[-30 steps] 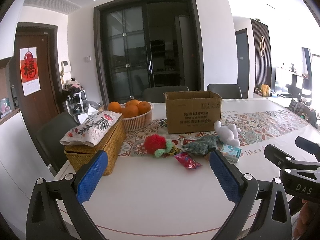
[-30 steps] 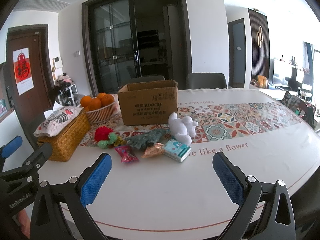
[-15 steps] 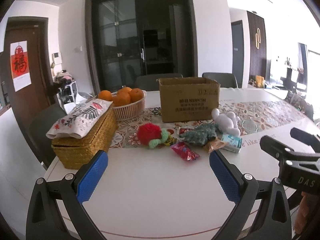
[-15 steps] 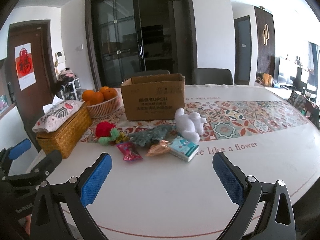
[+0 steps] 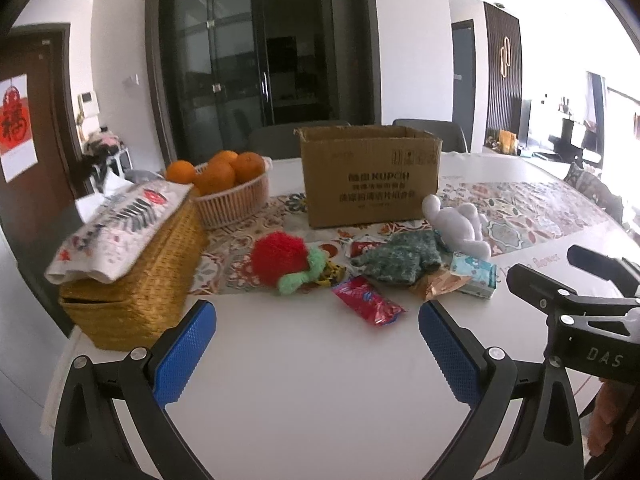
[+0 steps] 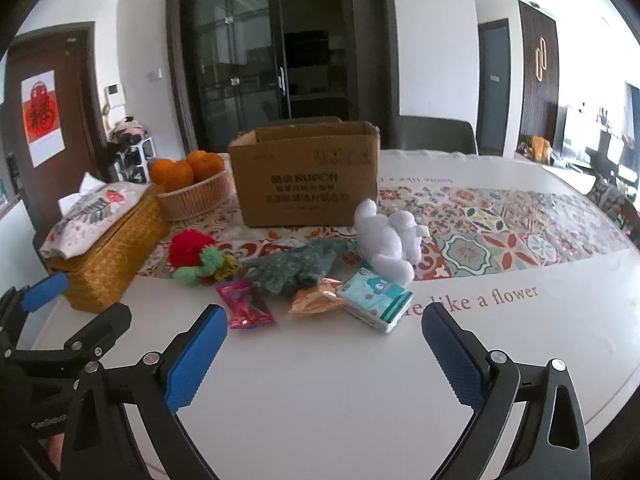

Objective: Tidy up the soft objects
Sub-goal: 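Move the left tool to the red candy bag while the right tool approaches the blue tissue pack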

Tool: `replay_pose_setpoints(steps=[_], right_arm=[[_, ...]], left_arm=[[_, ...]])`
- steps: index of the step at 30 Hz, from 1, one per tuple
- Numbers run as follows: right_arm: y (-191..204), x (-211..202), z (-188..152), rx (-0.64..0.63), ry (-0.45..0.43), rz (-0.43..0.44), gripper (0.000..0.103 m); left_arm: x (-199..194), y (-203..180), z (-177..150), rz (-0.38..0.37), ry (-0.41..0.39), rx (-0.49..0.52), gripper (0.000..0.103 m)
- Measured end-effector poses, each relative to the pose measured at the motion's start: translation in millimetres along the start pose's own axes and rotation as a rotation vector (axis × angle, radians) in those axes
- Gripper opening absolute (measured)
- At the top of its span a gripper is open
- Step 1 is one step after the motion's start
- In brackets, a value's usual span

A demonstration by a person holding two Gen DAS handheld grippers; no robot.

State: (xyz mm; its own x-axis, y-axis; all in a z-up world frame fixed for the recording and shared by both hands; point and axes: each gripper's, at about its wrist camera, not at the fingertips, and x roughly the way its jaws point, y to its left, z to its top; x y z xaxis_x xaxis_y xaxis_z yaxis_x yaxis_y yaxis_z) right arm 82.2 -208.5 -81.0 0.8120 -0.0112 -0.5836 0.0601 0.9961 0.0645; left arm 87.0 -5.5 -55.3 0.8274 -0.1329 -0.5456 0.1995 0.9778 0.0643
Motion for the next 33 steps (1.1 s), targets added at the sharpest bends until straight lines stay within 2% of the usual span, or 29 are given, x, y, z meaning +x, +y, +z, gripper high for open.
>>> replay_pose_setpoints(steps=[9, 13, 17, 22, 33], right_arm=[[-25, 41, 6, 0.044, 0.081, -0.013, 0.095], [-33, 59, 9, 0.026, 0.133, -0.015, 0.095], [-37, 80, 14, -0.041, 0.203, -0.020, 0.095], [-45, 107, 17, -0.129, 0.300, -0.012, 0.095], [-57, 152, 17, -0.236, 0.416, 0.013, 0.095]], left_arm=[[46, -14, 8, -0.009, 0.070, -0.045, 0.103], [59, -19, 9, 0.041, 0.087, -0.097, 0.103], [65, -19, 8, 0.093, 0.104, -0.201, 0.103], [78, -31, 12, 0.133, 0.125, -0.231, 0.103], [138, -48, 3, 0.105, 0.278, -0.252, 0.103]])
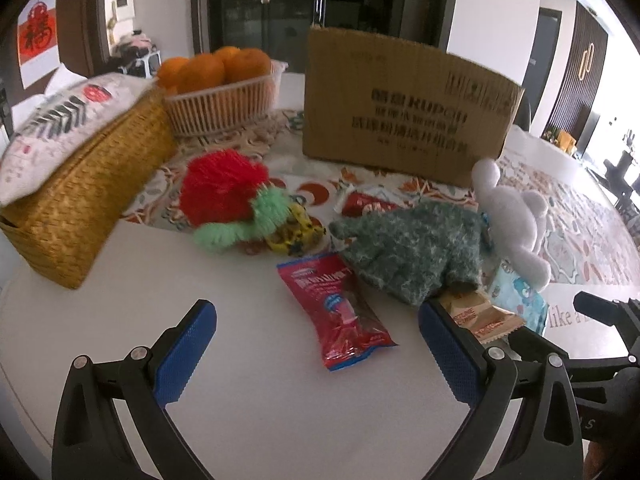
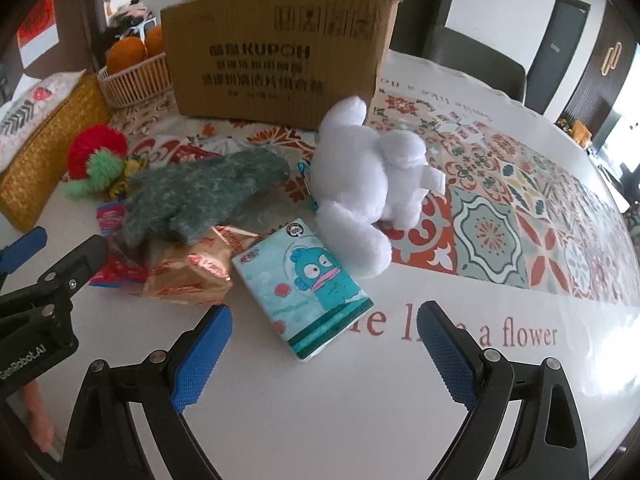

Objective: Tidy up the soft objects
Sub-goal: 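Move the left tool to the red candy bag while the right tool approaches the blue tissue pack, then close the left tool on the red candy bag while the right tool grips the tissue pack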

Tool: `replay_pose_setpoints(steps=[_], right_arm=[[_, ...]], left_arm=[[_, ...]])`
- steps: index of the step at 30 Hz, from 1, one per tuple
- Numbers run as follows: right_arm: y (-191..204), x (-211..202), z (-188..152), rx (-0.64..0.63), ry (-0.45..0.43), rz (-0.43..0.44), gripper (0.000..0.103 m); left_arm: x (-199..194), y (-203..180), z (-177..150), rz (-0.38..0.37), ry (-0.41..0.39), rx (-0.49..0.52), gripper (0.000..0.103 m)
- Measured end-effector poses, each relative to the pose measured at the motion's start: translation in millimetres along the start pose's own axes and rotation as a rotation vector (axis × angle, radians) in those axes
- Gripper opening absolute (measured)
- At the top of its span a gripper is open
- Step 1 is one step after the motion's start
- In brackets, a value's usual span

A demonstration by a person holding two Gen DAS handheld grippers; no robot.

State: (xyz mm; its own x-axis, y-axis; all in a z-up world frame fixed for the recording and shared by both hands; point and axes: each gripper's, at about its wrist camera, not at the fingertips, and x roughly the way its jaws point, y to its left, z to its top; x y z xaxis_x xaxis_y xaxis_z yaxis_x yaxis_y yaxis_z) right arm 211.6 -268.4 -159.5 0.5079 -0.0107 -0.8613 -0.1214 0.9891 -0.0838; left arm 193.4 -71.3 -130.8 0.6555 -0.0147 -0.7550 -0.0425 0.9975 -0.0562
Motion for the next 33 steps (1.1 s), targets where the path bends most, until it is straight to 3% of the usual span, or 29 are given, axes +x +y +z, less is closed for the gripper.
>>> replay_pose_setpoints(steps=[10, 16, 23, 33], right_arm=[[3, 20, 9, -0.069, 0.030, 0.010, 0.095], [4, 27, 14, -0.075, 0.025, 0.030, 0.095], [4, 33, 12, -0.024, 0.031, 0.079, 0.076], [2, 18, -4, 0.085, 0.011, 0.101, 0.069]], left_arm=[[26, -7, 3, -0.014, 0.066, 0.015, 0.095], [38, -7, 6, -0.032, 0.094, 0.018, 0.079], [53, -8, 4, -0.086, 0.165, 0.025, 0.057], [49, -7, 2, -0.138, 0.177, 0.077, 0.041]])
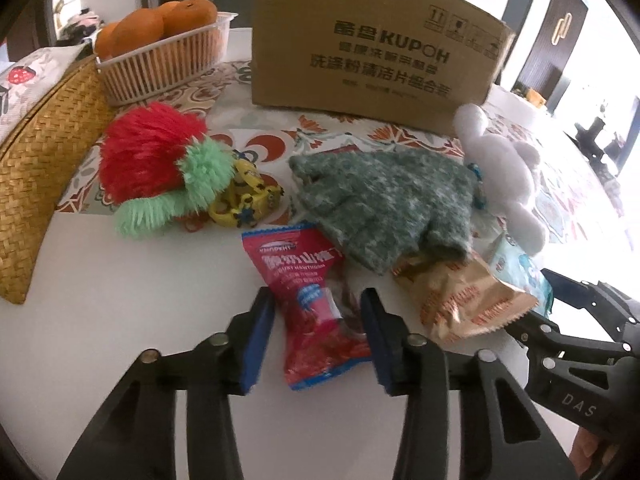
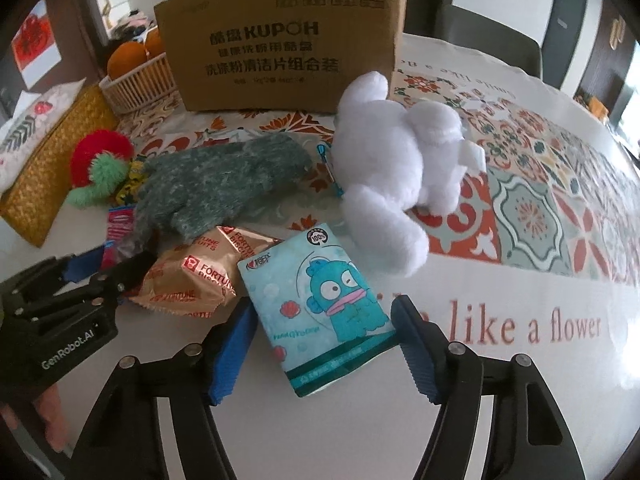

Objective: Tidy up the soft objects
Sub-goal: 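Close the left tool on the red candy bag while the right tool grips the tissue pack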

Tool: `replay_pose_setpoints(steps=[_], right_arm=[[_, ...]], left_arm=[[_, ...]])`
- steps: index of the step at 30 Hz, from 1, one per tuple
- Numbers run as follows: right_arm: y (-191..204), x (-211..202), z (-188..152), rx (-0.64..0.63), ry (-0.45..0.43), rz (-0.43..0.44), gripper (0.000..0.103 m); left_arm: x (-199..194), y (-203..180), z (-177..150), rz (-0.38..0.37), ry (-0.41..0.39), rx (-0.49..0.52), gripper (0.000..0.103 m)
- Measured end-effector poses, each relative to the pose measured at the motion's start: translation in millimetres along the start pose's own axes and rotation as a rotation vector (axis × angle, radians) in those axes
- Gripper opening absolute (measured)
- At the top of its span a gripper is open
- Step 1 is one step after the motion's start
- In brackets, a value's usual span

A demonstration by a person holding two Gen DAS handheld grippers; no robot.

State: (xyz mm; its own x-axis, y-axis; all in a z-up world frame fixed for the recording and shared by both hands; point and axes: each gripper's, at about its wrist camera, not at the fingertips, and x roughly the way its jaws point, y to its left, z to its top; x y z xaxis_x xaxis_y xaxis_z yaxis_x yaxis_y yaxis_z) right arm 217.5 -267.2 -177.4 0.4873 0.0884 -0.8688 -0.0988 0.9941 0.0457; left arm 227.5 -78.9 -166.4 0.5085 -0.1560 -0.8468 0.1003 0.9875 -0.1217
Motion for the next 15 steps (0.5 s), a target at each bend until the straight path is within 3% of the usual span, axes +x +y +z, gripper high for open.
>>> replay_pose_setpoints(steps=[15], right_arm=[[2, -42, -21, 0.140, -0.109, -0.078, 0.068]], left_arm=[[-22, 2, -19, -0.064, -0.004, 0.042, 0.036]])
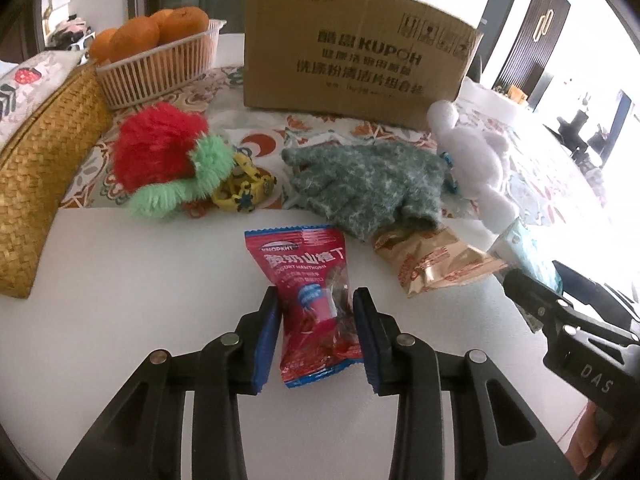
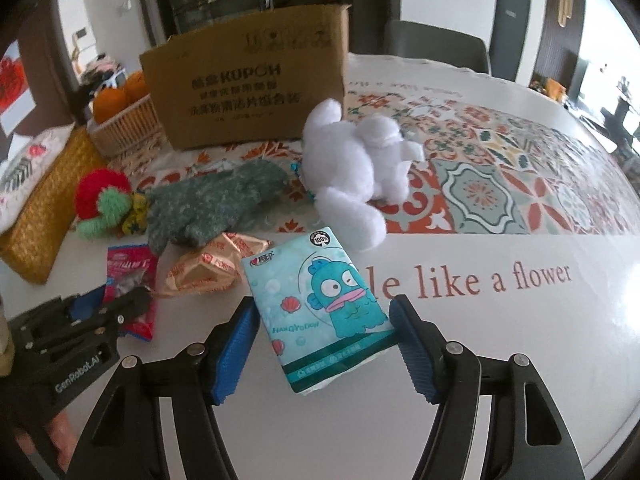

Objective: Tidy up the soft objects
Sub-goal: 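Close the left tool on the red candy bag while the right tool grips the tissue pack, then lift the candy bag with the left tool while the right tool carries the tissue pack over the box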

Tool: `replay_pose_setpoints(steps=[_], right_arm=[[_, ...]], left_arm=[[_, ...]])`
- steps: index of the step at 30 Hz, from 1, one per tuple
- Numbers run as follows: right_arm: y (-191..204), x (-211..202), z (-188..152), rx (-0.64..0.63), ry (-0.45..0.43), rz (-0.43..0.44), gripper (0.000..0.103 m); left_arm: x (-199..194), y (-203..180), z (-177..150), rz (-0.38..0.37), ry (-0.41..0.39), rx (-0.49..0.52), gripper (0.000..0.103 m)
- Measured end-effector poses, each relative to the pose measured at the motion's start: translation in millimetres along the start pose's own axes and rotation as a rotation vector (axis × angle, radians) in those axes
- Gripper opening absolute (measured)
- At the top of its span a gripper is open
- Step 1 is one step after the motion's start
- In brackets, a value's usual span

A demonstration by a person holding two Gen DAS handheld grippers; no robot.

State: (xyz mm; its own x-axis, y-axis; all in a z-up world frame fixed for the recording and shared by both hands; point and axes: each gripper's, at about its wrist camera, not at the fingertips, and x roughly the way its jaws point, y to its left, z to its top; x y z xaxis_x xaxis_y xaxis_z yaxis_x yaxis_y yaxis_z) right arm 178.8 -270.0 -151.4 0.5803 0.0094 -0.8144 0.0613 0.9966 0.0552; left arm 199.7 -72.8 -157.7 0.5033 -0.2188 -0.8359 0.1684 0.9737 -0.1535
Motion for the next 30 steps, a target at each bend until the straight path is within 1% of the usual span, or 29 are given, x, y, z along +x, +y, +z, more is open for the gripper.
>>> replay_pose_setpoints(steps=[4, 7, 12, 14, 19, 25, 27, 29, 30], right_arm=[[1, -13, 3, 0.025, -0.037, 0.010, 0.068], [5, -22, 7, 0.024, -0.065, 0.029, 0.068], [13, -35, 15, 0.022, -0.108, 0.058, 0.067], [17, -39, 17, 0.019, -0.126, 0.063, 0.067], [22, -46, 20, 0.016, -0.147, 0.081, 0.067], [27, -52, 25, 0.023, -0.168, 0.112, 0.064], [28, -54, 26, 0.025, -0.189, 0.108, 0.061], [29, -53, 26, 0.020, -0.190, 0.101, 0.060], [28, -53, 26, 0.024, -0.189, 0.110, 0.059]], left_arm=[[-13, 1, 3, -0.014, -0.028, 0.006, 0.036], [-24, 0, 6, -0.033, -0.051, 0.026, 0.033], [-48, 1, 16, -0.033, -0.124, 0.077, 0.033], [-54, 3, 18, -0.041, -0.144, 0.075, 0.032], [-54, 8, 18, -0.052, -0.132, 0.052, 0.031], [-75, 10, 22, -0.054, -0.196, 0.053, 0.030], [-83, 10, 25, -0.048, -0.227, 0.062, 0.030], [-88, 11, 29, -0.045, -0.247, 0.063, 0.030], [-89, 10, 29, -0.046, -0.250, 0.063, 0.030]])
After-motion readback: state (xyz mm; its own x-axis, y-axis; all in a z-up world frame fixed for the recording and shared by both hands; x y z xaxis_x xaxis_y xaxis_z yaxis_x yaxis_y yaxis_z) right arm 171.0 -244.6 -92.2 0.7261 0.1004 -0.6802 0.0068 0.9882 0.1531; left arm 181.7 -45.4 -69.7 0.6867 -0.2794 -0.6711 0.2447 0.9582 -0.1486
